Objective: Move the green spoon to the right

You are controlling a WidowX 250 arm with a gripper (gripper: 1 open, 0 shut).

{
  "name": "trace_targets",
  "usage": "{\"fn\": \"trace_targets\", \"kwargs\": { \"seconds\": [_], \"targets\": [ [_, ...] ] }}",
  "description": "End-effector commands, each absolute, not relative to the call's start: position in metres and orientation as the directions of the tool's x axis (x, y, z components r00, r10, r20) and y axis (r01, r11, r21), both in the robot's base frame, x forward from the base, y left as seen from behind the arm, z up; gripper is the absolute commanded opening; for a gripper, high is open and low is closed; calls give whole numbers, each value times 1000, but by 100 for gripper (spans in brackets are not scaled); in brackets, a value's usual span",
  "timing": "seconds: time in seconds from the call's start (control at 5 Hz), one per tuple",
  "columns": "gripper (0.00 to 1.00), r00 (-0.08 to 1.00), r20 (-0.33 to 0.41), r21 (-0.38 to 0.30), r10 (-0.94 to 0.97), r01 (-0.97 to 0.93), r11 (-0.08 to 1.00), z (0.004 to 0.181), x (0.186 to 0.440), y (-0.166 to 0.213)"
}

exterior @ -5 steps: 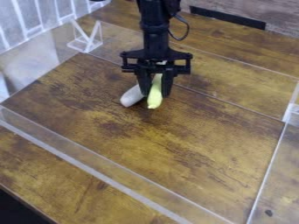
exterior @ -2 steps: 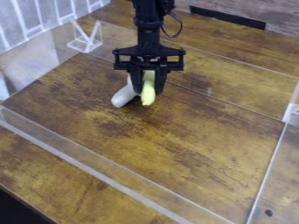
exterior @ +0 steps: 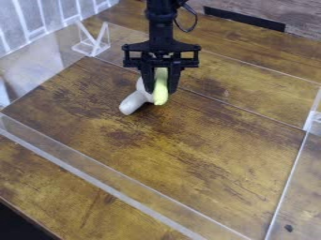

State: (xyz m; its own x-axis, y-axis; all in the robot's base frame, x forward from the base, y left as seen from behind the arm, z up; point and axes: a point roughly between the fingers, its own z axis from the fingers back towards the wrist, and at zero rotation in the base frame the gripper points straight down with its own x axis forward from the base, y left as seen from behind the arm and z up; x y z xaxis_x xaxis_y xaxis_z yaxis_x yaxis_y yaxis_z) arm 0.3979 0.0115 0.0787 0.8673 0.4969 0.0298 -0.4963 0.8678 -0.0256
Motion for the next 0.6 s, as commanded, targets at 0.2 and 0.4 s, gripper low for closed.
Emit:
{"fn": "trace_targets", "kwargs": {
  "seconds": [0.2, 0.4],
  "targets": [
    [0, 859, 120, -62, 498, -494, 867, 105, 413, 35],
    [0, 844, 151, -75, 515, -510, 857, 132, 416, 29]
  ]
}}
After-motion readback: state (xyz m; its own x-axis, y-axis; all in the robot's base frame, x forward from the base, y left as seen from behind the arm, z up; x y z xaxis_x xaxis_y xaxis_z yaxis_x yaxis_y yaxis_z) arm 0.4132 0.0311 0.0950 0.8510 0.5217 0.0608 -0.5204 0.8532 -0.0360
